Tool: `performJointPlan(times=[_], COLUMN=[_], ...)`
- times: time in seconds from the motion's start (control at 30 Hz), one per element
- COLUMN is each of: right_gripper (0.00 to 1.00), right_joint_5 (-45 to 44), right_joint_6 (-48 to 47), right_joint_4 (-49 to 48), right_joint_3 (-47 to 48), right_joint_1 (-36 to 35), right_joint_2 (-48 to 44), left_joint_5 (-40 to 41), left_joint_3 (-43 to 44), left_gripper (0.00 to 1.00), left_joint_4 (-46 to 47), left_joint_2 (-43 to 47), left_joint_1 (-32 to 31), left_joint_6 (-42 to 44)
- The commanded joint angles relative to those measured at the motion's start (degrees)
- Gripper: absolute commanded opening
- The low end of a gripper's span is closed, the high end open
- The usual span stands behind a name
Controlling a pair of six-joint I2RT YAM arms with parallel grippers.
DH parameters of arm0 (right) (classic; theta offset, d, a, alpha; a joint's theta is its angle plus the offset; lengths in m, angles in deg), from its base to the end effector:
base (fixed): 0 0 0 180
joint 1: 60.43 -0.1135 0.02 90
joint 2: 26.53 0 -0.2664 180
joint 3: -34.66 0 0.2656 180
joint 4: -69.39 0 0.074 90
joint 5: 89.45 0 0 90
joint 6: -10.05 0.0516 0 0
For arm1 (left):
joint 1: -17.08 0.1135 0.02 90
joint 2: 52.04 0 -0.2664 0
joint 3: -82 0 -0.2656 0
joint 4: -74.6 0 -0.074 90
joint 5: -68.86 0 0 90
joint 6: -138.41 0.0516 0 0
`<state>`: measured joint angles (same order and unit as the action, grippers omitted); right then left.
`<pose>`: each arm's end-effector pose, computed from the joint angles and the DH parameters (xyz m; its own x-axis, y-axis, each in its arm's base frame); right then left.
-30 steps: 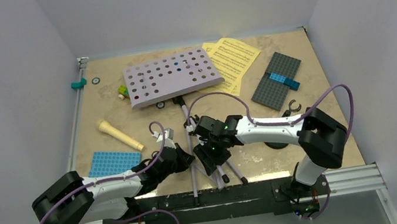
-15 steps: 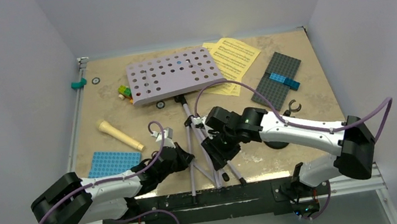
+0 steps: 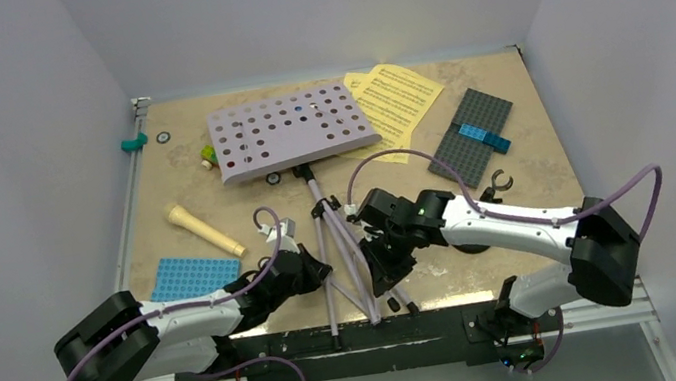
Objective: Pack up the instrument practice props
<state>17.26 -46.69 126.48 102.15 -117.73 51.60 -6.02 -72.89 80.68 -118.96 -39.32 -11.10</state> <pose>0.1350 0.2378 0.2109 -0.8924 -0.4177 -0.1710 -0.4490 0.7831 0.4303 0.1297 -0.1708 0.1092 -0.7559 -0.3655 -0.5431 0.0701 0.7797 -0.6222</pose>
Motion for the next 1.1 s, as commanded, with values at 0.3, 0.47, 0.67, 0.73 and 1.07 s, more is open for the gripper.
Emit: performJointPlan(times=[0.3,0.47,0.67,0.73,1.07], right_gripper=[0.00,0.00,0.00,0.17,0.58], right_joint_5=[2.1,0.9,-1.3,-2.1,-13.1], right_joint_6=[-3.8,-3.9,-3.2,-3.4,-2.7], right_joint_4=[-17.7,-21.4,-21.3,-18.8,-7.8], right_joint_3=[-1.9,-1.8,-2.0,-1.4,2.1], right_joint_1=[-3.4,-3.4,-3.5,-3.6,-3.6], right_joint_2=[14.5,18.4,16.0,11.7,0.3], left_joint_5=[-7.1,-8.6,-9.0,-7.8,-2.4], left_joint_3=[5.0,4.6,1.9,0.8,0.0], left_gripper=[0.00,0.00,0.00,0.00,0.29], left_joint_4=[25.4,29.1,34.6,33.7,23.8], left_joint_2=[-4.7,-6.2,-9.0,-8.2,-2.1], left_joint_1=[-0.4,-0.4,-0.4,-0.4,-0.3], left_joint_6=[0.9,0.0,-2.0,-2.3,-1.8])
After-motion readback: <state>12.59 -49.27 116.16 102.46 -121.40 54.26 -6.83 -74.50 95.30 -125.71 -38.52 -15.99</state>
